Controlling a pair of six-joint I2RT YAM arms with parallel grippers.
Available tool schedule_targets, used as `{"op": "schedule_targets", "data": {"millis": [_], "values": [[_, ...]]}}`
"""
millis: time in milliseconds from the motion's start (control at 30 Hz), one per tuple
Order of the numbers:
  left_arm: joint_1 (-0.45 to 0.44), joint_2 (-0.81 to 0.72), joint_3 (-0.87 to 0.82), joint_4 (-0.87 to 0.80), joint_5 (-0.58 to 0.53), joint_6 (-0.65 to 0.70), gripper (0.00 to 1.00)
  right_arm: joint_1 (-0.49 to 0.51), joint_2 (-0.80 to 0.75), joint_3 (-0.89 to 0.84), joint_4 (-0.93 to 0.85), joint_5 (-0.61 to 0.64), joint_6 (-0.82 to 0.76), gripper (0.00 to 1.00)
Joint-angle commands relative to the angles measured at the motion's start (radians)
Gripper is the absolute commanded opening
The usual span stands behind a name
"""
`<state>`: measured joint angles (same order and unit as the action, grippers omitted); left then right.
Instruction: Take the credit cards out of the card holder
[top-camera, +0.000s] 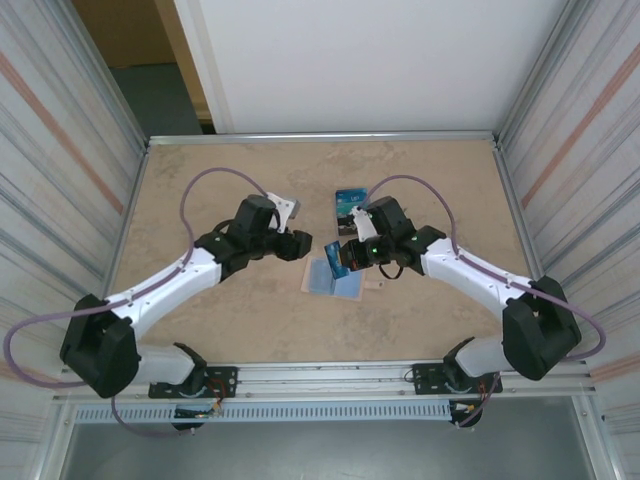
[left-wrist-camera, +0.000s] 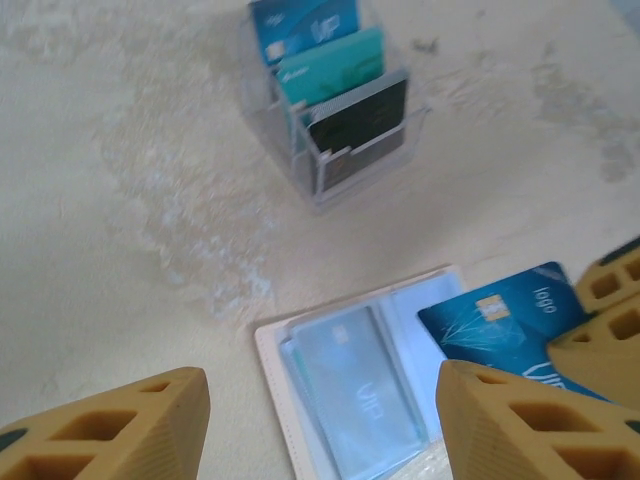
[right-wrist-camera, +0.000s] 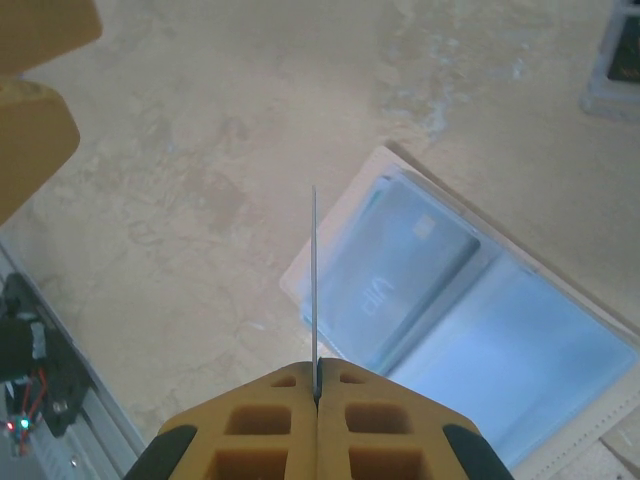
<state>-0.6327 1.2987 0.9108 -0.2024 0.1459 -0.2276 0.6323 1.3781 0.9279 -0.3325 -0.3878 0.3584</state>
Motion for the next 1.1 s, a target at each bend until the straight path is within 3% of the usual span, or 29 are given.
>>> {"op": "schedule_targets", "data": {"millis": [0, 133, 333, 667, 833, 1067], "values": [[0.007, -0.055, -0.018, 0.107, 0.115, 0.134, 0.63, 0.016, -0.044, 0.052, -0.068, -0.028, -0.143, 0.01], [0.015, -0.075, -0.032, 0.118, 0.274, 0.295, 0.57, 0.025, -0.068, 0.086, -0.113, -0.053, -0.223, 0.0], [0.015, -0.081, -0.018, 0.088, 0.427, 0.473, 0.53, 0.025, -0.122, 0.109, -0.16, -0.088, -0.311, 0.0], [0.013, -0.032, 0.056, -0.003, 0.653, 0.589, 0.5, 0.024, -0.16, 0.149, -0.218, -0.172, -0.4, 0.0], [-0.019, 0.001, 0.093, -0.071, 0.645, 0.638, 0.46, 0.024, -0.145, 0.174, -0.244, -0.199, -0.434, 0.0], [-0.043, 0.057, 0.143, -0.135, 0.641, 0.664, 0.23, 0.024, -0.137, 0.193, -0.257, -0.22, -0.455, 0.0]]}}
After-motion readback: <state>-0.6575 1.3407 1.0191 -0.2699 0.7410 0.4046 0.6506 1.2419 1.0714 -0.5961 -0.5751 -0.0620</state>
